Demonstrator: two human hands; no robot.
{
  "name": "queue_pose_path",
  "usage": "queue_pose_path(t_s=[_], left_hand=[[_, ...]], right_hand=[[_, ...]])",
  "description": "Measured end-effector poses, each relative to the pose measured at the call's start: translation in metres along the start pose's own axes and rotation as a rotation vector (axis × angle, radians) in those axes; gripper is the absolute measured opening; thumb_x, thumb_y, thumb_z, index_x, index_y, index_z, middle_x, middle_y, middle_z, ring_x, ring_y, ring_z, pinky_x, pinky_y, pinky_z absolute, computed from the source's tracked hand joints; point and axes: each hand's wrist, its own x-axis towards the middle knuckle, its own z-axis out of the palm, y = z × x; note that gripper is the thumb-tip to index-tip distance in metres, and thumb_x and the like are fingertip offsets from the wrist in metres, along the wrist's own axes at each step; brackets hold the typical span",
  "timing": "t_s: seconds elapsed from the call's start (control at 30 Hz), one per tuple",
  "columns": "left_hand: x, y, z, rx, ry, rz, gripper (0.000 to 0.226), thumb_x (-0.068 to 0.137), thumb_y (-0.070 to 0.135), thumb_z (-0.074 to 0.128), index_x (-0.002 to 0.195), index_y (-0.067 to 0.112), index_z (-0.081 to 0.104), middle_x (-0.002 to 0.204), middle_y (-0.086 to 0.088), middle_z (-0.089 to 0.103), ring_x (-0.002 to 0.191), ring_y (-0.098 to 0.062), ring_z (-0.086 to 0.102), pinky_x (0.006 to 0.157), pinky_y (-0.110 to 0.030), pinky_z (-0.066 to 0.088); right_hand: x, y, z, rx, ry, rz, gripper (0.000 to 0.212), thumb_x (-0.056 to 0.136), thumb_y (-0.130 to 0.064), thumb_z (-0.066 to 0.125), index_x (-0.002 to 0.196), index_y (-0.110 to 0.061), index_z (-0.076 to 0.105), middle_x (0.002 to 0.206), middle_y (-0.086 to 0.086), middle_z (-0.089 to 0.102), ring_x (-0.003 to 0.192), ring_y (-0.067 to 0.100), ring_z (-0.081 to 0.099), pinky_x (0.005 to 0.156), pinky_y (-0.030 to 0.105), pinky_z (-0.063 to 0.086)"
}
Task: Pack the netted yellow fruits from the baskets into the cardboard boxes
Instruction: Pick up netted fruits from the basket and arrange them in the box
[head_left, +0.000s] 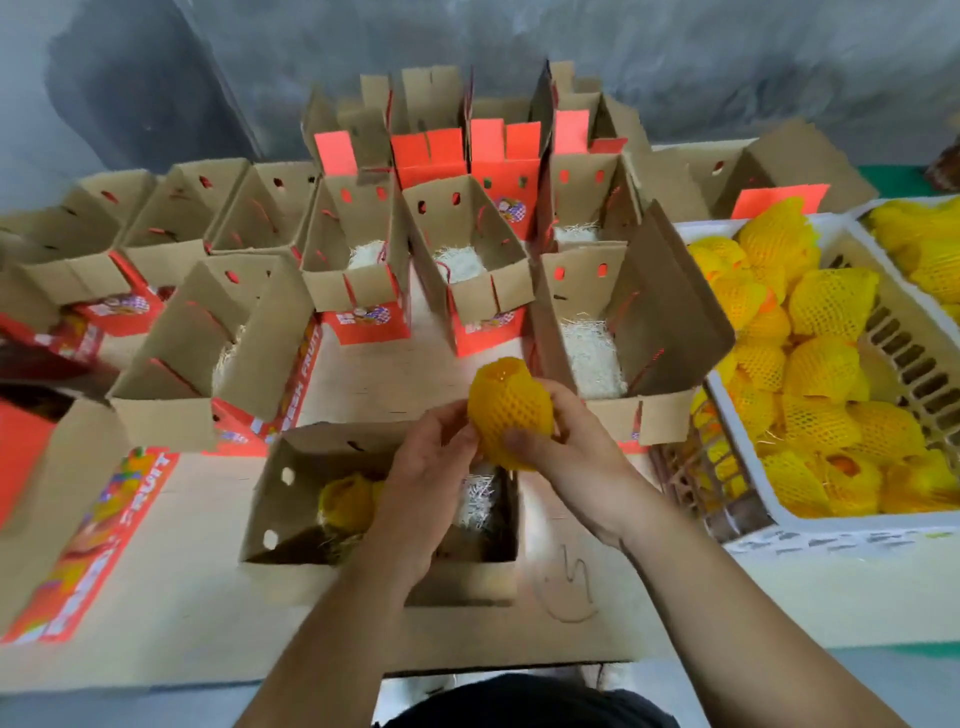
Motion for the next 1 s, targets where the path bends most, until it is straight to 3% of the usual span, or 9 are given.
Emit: queue_pose_path(t_s=[0.13, 0.27, 0.33, 0.43, 0.53, 0.67, 0.8, 0.93, 1.0], left_hand=[[0.012, -0.007, -0.08, 0.091, -0.025, -0.058, 0.038, 0.085, 0.013, 0.064, 0.117, 0.033, 0.072, 0.105, 0.005, 0.078, 0.1, -0.015, 0.071, 0.084, -0.031, 0.056], [0.025, -0.024, -0.14, 0.46, 0.04, -0.182, 0.02, 0.098, 0.019, 0.057, 0.099, 0.032, 0.072, 0.092, 0.012, 0.074, 0.087, -0.008, 0.066, 0.075, -0.026, 0.047], [0.034, -0.036, -0.153, 0.687, -0.199, -0.22, 0.015, 0.1, 0.024, 0.055, 0.095, 0.028, 0.069, 0.091, 0.011, 0.067, 0.086, -0.009, 0.062, 0.075, -0.027, 0.045], [0.043, -0.053, -0.149, 1.02, -0.549, -0.26, 0.022, 0.098, 0.024, 0.046, 0.081, 0.021, 0.059, 0.081, -0.006, 0.053, 0.076, -0.024, 0.052, 0.071, -0.034, 0.038], [0.046, -0.073, -0.143, 1.189, -0.591, -0.257, 0.032, 0.102, 0.038, 0.049, 0.12, 0.019, 0.066, 0.117, -0.007, 0.063, 0.109, -0.029, 0.059, 0.092, -0.035, 0.049], [0.051, -0.09, -0.146, 1.287, -0.724, -0.305, 0.053, 0.103, 0.045, 0.046, 0.152, 0.03, 0.034, 0.138, -0.01, 0.059, 0.12, -0.031, 0.059, 0.103, -0.037, 0.048], [0.053, -0.097, -0.147, 1.269, -0.745, -0.325, 0.057, 0.103, 0.045, 0.046, 0.155, 0.043, 0.02, 0.136, -0.014, 0.057, 0.118, -0.032, 0.057, 0.097, -0.035, 0.047], [0.05, -0.098, -0.147, 1.271, -0.711, -0.263, 0.055, 0.102, 0.047, 0.049, 0.152, 0.045, 0.028, 0.151, -0.01, 0.045, 0.138, -0.035, 0.042, 0.11, -0.039, 0.041], [0.05, -0.095, -0.149, 1.282, -0.68, -0.234, 0.046, 0.099, 0.05, 0.05, 0.143, 0.042, 0.039, 0.145, -0.008, 0.043, 0.137, -0.034, 0.04, 0.108, -0.041, 0.041]], right_hand=[[0.016, 0.008, 0.054, -0.182, 0.041, -0.03, 0.052, 0.071, -0.018, 0.078, 0.119, -0.03, 0.061, 0.101, -0.014, 0.071, 0.09, 0.005, 0.067, 0.079, 0.024, 0.055], [0.021, 0.026, 0.081, -0.855, -0.025, -0.12, 0.068, 0.071, -0.02, 0.081, 0.13, -0.023, 0.049, 0.121, 0.001, 0.049, 0.11, 0.021, 0.053, 0.089, 0.036, 0.047], [0.023, 0.029, 0.091, -1.142, -0.126, -0.163, 0.067, 0.071, -0.027, 0.081, 0.128, -0.022, 0.045, 0.122, 0.0, 0.042, 0.107, 0.027, 0.053, 0.085, 0.046, 0.05], [0.024, 0.034, 0.098, -1.341, -0.188, -0.229, 0.069, 0.071, -0.03, 0.077, 0.13, -0.02, 0.043, 0.123, 0.001, 0.038, 0.101, 0.029, 0.057, 0.073, 0.045, 0.052], [0.018, 0.041, 0.097, -1.482, -0.288, -0.156, 0.075, 0.075, -0.028, 0.075, 0.14, -0.023, 0.035, 0.131, 0.005, 0.029, 0.102, 0.032, 0.059, 0.068, 0.044, 0.056], [0.028, 0.057, 0.101, -1.628, -0.427, 0.05, 0.074, 0.083, -0.031, 0.075, 0.142, -0.027, 0.03, 0.143, 0.007, 0.024, 0.115, 0.036, 0.056, 0.085, 0.048, 0.058], [0.046, 0.075, 0.111, -1.836, -0.393, 0.18, 0.06, 0.1, -0.016, 0.054, 0.152, -0.021, 0.026, 0.159, 0.012, 0.012, 0.132, 0.04, 0.044, 0.099, 0.051, 0.05], [0.048, 0.077, 0.115, -2.057, -0.343, 0.125, 0.042, 0.104, -0.018, 0.042, 0.146, -0.017, 0.036, 0.146, 0.01, 0.034, 0.13, 0.035, 0.042, 0.101, 0.046, 0.04], [0.049, 0.072, 0.118, -2.046, -0.339, 0.22, 0.04, 0.102, -0.018, 0.044, 0.142, -0.016, 0.046, 0.143, 0.01, 0.047, 0.13, 0.035, 0.046, 0.1, 0.046, 0.042]])
